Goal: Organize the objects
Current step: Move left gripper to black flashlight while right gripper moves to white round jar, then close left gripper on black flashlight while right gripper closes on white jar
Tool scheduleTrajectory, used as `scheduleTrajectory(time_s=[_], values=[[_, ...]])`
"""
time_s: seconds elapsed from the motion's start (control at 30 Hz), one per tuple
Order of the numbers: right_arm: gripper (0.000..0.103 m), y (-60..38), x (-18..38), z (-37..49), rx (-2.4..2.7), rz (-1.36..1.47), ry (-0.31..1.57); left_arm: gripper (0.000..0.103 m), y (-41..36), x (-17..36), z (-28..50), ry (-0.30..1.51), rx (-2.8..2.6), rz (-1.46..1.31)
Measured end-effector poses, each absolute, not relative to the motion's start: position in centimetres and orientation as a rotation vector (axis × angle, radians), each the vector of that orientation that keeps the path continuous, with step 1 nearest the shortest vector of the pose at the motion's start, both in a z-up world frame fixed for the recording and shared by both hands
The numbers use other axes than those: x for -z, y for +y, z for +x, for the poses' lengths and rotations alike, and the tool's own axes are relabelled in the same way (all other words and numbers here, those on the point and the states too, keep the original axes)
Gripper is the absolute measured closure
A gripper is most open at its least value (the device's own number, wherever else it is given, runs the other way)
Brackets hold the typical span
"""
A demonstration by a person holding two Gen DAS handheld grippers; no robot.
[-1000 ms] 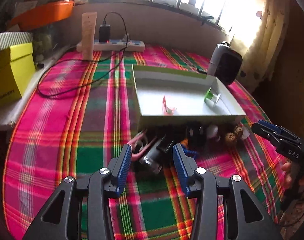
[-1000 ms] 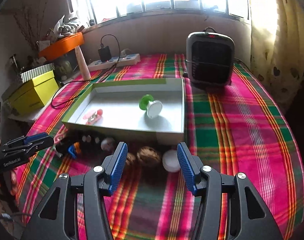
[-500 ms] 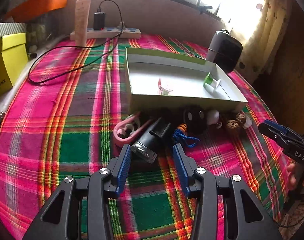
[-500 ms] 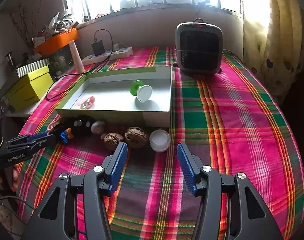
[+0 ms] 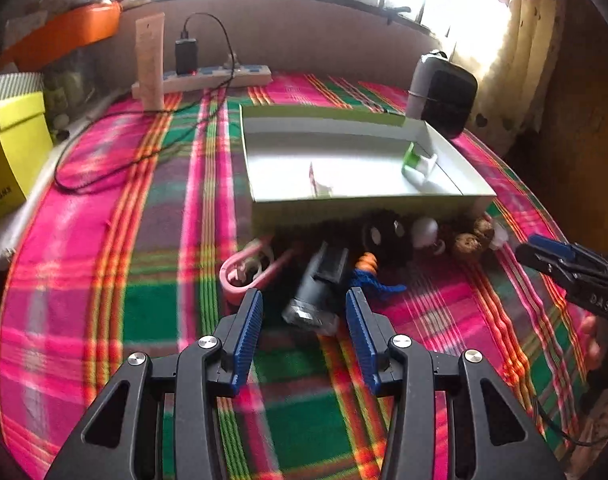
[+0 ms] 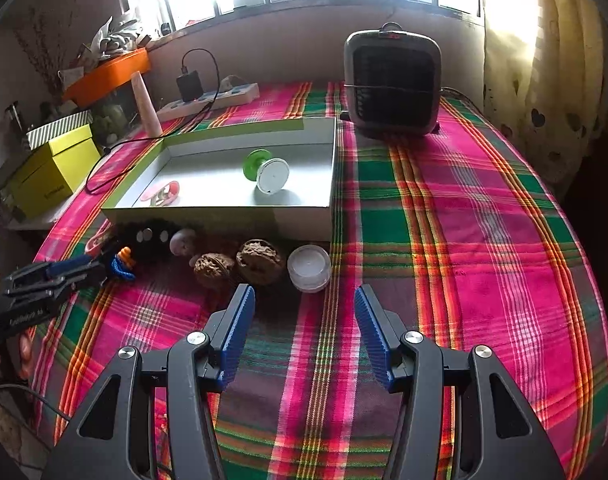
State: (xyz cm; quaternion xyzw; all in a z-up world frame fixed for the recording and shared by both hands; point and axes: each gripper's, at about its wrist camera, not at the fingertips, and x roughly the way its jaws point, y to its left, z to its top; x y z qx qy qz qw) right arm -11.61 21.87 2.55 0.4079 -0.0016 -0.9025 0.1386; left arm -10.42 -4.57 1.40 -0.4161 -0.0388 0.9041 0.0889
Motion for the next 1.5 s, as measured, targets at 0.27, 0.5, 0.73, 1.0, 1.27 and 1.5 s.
scheduleTrajectory(time_s=[0.27,0.5,0.73,1.0,1.27,1.5], values=[[0.05,21.8,-2.1,-12.0,2.604,1.201,0.005,0.061,-3.7,-1.2,-11.7,-0.021,-2.673,-1.248],[0.05,22.2,-1.8,-13.0,2.624,1.229,0.018,0.069,-3.7,-0.8,-11.6,-0.064,-2.671,-1.259],[0.05,21.7,-1.4,-14.4,2.606,1.252,0.058,0.074,-3.7,-0.7,-11.3,-0.078,-2.678,-1.258],[0.05,20.7,-1.1,-15.5,2.598,1.239,0.189,0.077,-3.8,-0.6,-10.4,-0.096,-2.686,-1.264],[0.071,20.6,-0.7,-15.5,2.565,1.236,0.174,0.077,-4.0,-0.7,-9.5,-0.112,-2.684,-1.271],[0.075,20.7,-0.8,-15.2,2.555,1.225,0.158,0.078,-4.1,-0.7,-8.5,-0.122,-2.685,-1.276]])
